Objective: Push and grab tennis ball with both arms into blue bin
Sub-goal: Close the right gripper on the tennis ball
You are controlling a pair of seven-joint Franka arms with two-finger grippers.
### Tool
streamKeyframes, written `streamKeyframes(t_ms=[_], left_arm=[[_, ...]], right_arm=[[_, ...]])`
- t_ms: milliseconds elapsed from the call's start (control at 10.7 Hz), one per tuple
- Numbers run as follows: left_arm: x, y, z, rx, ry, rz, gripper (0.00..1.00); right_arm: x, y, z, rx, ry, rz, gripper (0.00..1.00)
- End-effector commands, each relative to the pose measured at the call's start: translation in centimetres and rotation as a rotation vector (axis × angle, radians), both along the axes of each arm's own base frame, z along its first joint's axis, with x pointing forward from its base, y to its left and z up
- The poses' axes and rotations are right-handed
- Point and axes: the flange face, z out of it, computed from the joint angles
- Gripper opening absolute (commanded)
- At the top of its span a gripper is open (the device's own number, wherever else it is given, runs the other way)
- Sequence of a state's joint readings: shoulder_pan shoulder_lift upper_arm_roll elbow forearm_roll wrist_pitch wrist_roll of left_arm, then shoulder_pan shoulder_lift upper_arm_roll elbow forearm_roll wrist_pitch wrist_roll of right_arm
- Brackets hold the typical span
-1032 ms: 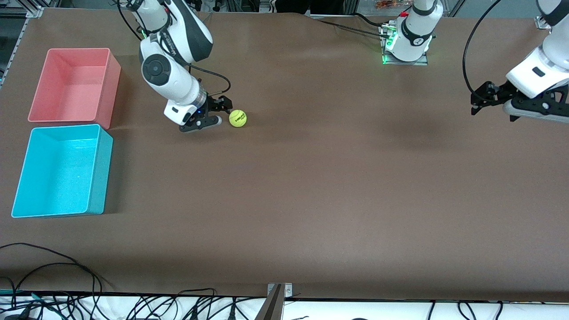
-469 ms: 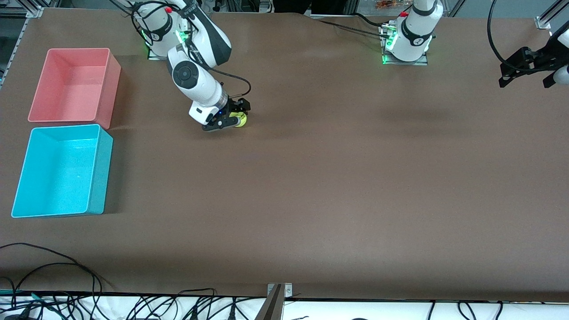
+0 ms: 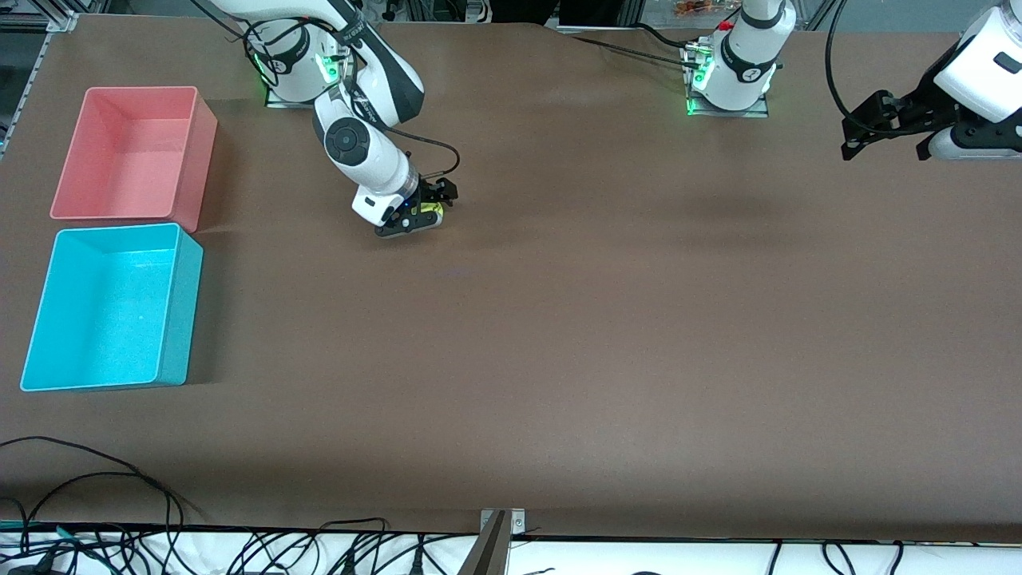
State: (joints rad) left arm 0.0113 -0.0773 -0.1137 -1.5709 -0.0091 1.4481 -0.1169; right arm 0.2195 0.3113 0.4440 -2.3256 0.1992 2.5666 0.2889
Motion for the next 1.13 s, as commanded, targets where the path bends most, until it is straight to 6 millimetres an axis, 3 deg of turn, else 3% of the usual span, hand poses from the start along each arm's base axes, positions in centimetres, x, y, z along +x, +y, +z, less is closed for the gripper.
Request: streamKeyframes(t_ms=[0, 94, 188, 282, 375, 657, 845, 1032], left_arm=[[0.6, 0.8, 0.6, -0.047, 0.005, 0.021, 1.0], [0.5, 0.2, 0.6, -0.038, 0.004, 0.013, 1.0], [0.5, 0.1, 0.5, -0.039, 0.006, 0.012, 1.0], [0.7, 1.6, 0.5, -0.055, 0.002, 0.042, 1.0], [0.7, 1.5, 0.5, -0.054, 0.003, 0.039, 1.0], [1.5, 1.7, -0.1, -0.054, 0.012, 0.044, 1.0], [1.6, 2.0, 0.4, -0.055, 0.003, 0.046, 1.0], [1.6, 2.1, 0.4, -0.054, 0.003, 0.047, 1.0]], right_arm=[[0.0, -1.7, -1.4, -0.029, -0.013, 0.004, 1.0], [-0.2, -1.7, -1.9, -0.031, -0.004, 0.005, 1.0], [-0.1, -1.7, -1.8, -0.03, -0.007, 0.006, 0.94], [-0.1, -1.6, -1.9, -0.031, -0.004, 0.005, 0.83], [-0.1, -1.7, -1.9, -0.032, -0.002, 0.0, 0.63], [0.1, -1.7, -2.0, -0.032, -0.001, -0.006, 0.32], [1.6, -3.3, -1.2, -0.03, -0.025, 0.02, 0.13], [3.5, -5.7, 0.8, -0.046, -0.034, 0.035, 0.04]])
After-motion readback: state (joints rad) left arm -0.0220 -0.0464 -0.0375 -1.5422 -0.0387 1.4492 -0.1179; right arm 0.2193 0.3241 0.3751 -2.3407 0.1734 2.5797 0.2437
